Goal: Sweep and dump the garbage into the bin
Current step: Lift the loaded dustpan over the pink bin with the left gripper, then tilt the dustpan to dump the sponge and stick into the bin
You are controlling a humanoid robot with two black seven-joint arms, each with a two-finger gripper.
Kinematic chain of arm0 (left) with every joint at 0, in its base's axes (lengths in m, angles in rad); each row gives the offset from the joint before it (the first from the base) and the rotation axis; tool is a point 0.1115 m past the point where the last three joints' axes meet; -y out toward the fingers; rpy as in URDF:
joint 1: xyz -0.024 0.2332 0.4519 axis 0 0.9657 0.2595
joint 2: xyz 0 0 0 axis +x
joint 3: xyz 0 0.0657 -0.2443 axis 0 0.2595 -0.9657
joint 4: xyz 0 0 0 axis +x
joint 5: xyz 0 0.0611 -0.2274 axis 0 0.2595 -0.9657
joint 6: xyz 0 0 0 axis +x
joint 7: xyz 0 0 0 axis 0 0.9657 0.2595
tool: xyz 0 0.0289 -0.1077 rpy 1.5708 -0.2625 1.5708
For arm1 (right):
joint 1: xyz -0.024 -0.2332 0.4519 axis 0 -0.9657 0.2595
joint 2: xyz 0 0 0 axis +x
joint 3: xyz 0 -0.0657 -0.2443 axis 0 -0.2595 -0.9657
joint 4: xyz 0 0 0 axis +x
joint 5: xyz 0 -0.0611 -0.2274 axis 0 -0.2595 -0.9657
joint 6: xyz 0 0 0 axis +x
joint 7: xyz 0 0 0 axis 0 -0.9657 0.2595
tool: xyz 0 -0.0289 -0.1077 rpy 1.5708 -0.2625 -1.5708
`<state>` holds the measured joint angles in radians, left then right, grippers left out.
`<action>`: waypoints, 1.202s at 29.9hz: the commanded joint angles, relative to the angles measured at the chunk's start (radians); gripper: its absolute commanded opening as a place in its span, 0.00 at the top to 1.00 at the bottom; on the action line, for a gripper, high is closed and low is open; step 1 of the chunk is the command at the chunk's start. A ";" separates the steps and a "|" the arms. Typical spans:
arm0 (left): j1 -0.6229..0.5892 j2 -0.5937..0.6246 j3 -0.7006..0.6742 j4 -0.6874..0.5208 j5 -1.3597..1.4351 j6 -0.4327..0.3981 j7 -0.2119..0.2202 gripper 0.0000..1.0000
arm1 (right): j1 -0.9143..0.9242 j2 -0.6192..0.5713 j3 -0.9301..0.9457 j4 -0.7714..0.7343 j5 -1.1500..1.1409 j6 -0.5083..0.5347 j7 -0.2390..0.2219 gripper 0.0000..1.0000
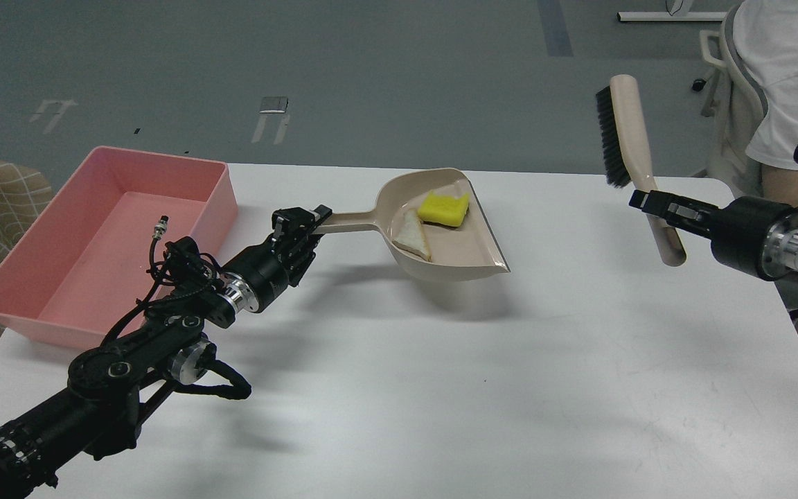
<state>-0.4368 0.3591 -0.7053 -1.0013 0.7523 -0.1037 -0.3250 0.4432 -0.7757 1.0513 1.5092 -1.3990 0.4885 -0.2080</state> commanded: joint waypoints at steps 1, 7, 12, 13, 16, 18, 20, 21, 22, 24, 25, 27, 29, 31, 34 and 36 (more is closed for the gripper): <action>0.000 0.035 -0.055 -0.023 -0.037 0.001 0.000 1.00 | -0.052 -0.016 0.052 -0.033 0.005 0.000 0.002 0.96; 0.029 0.145 -0.195 -0.147 -0.067 0.021 0.001 1.00 | -0.107 -0.016 0.102 -0.041 0.005 0.000 0.002 0.96; 0.151 0.242 -0.340 -0.233 -0.113 0.026 0.003 1.00 | -0.109 -0.008 0.105 -0.047 0.005 0.000 0.002 0.96; 0.159 0.253 -0.358 -0.241 -0.114 0.024 0.001 1.00 | -0.109 -0.008 0.108 -0.049 0.005 0.000 0.002 0.96; 0.205 0.294 -0.421 -0.254 -0.116 0.019 0.001 1.00 | -0.109 -0.005 0.110 -0.047 0.005 0.000 0.002 0.96; 0.253 0.325 -0.477 -0.255 -0.116 0.013 0.000 1.00 | -0.109 -0.005 0.110 -0.047 0.005 0.000 0.002 0.96; 0.327 0.377 -0.561 -0.279 -0.116 -0.007 0.001 1.00 | -0.109 -0.007 0.110 -0.047 0.005 0.000 0.004 0.96; 0.351 0.391 -0.581 -0.290 -0.116 -0.010 0.003 1.00 | -0.109 -0.007 0.110 -0.047 0.005 0.000 0.004 0.96; 0.406 0.421 -0.623 -0.315 -0.116 -0.013 0.003 1.00 | -0.109 -0.007 0.111 -0.047 0.005 0.000 0.004 0.96; 0.466 0.446 -0.667 -0.336 -0.117 -0.016 0.003 1.00 | -0.109 -0.007 0.113 -0.047 0.005 0.000 0.006 0.96; 0.527 0.466 -0.718 -0.348 -0.119 -0.020 0.003 1.00 | -0.109 -0.007 0.118 -0.049 0.005 0.000 0.010 0.96; 0.621 0.494 -0.789 -0.353 -0.120 -0.042 0.003 1.00 | -0.109 -0.007 0.119 -0.049 0.005 0.000 0.012 0.96; 0.711 0.526 -0.858 -0.352 -0.120 -0.077 0.001 1.00 | -0.109 -0.007 0.119 -0.049 0.005 0.000 0.013 0.96; 0.794 0.555 -0.907 -0.350 -0.110 -0.118 0.001 1.00 | -0.110 -0.005 0.119 -0.052 0.005 0.000 0.015 0.96; 0.880 0.632 -0.948 -0.336 -0.106 -0.186 0.001 1.00 | -0.110 0.000 0.122 -0.055 0.005 0.000 0.018 0.96; 0.888 0.659 -0.950 -0.321 -0.106 -0.206 0.001 1.00 | -0.110 0.003 0.124 -0.055 0.005 0.000 0.022 0.96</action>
<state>0.4184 0.9712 -1.6410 -1.3409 0.6441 -0.2720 -0.3232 0.3330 -0.7783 1.1725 1.4549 -1.3943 0.4888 -0.1907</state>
